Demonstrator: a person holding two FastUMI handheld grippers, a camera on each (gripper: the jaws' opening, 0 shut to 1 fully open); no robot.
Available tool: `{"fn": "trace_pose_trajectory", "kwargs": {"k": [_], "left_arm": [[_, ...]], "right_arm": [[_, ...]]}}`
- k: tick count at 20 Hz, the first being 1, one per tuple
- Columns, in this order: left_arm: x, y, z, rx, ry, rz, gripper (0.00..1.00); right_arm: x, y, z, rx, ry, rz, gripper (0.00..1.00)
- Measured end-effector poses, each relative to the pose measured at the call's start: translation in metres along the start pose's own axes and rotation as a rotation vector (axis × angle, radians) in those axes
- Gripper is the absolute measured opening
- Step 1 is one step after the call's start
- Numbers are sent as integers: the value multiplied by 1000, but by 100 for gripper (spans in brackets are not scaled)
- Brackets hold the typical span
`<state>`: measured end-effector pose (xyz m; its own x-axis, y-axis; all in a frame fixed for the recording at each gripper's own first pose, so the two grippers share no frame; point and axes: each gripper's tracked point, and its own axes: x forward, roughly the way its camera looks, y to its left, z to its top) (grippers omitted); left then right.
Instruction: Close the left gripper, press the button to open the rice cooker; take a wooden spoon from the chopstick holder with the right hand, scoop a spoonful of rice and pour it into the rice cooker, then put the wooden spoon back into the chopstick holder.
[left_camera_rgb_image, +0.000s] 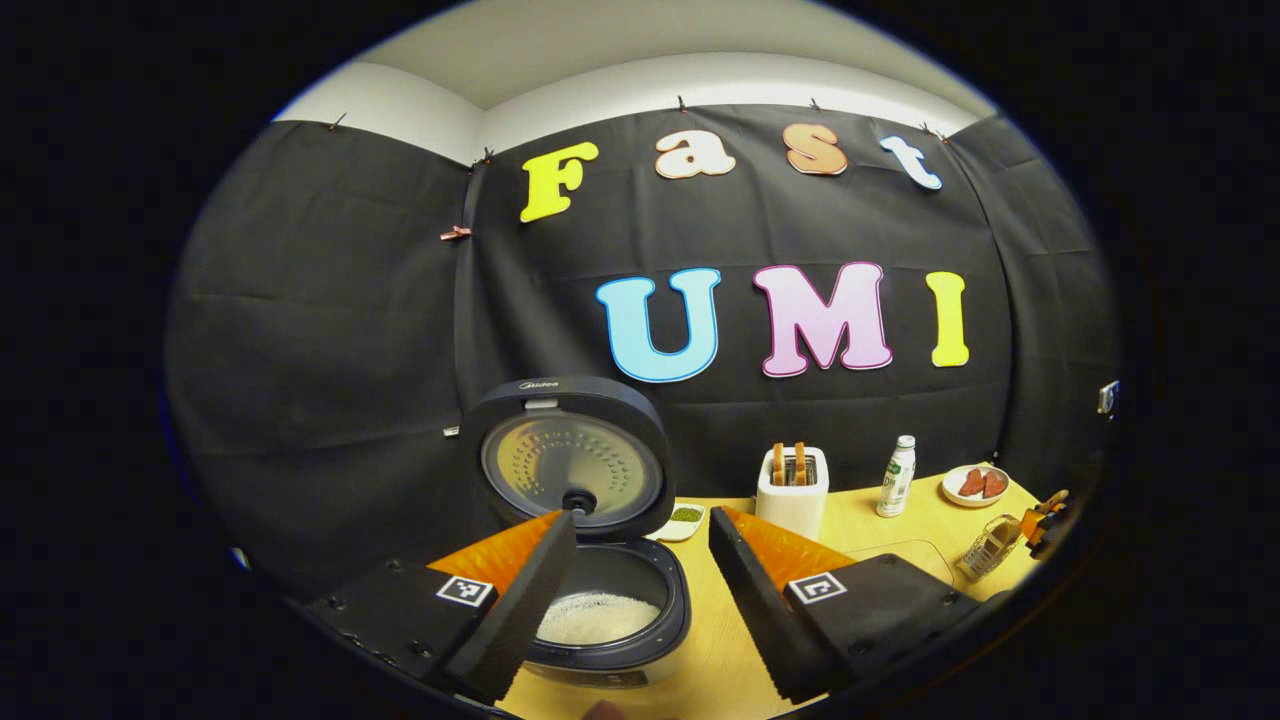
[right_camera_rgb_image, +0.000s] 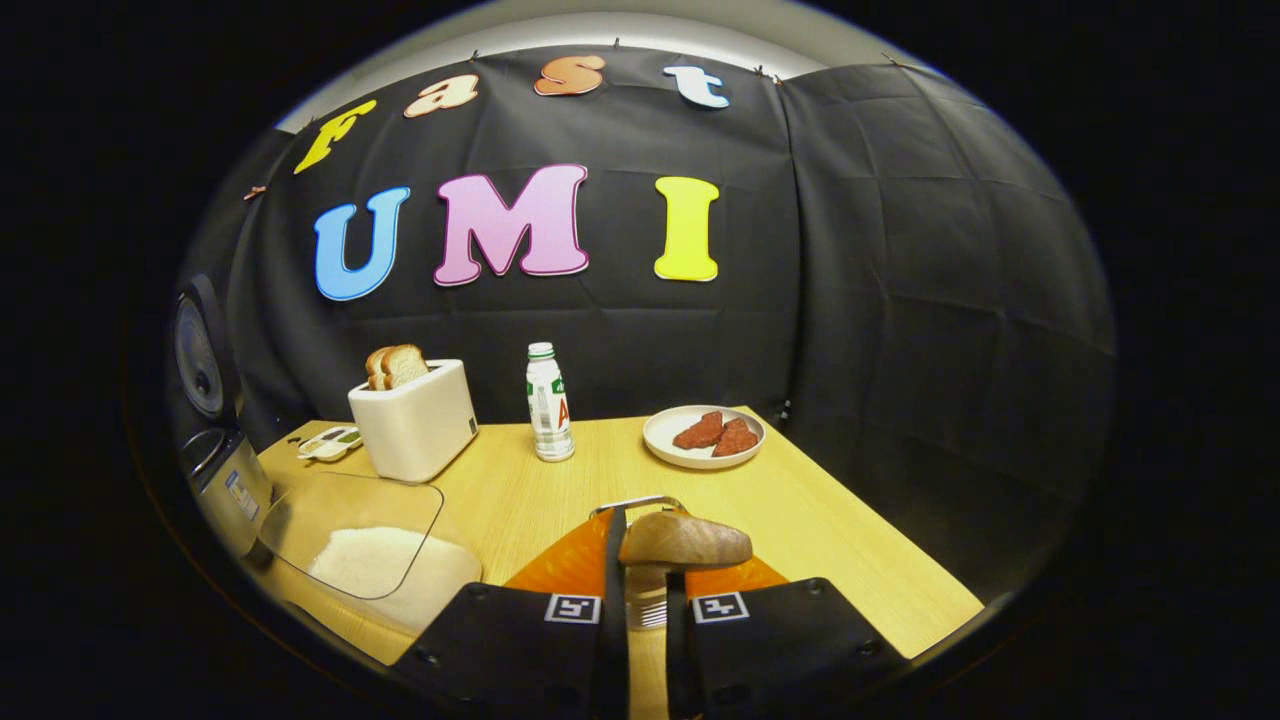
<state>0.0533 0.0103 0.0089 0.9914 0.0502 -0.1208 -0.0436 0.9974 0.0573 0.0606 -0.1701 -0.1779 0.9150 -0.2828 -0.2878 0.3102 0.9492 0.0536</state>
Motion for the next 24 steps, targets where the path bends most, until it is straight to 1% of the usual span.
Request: {"fn": "trace_pose_trajectory", "kwargs": {"k": [6,10,13,15,19,24], "left_arm": [[-7,16,3,-47,-26,16,92],[-10,27,9,-41,-64,18,92],[-14,38,13,-57,-85,23,92],[-15,45,10,-69,-82,23,92],[-18,54,4,-84,-67,8,92],[-17,68,3,-100,-66,0,92]], "right_arm": [[-8,9,31,-59,-37,17,19],[-25,22,67,-85,-101,38,19],[-34,44,88,-74,-126,73,19],[-39,60,93,-54,-128,94,18],[-46,102,98,-59,-133,153,18],[-45,153,110,-54,-147,215,18]]}}
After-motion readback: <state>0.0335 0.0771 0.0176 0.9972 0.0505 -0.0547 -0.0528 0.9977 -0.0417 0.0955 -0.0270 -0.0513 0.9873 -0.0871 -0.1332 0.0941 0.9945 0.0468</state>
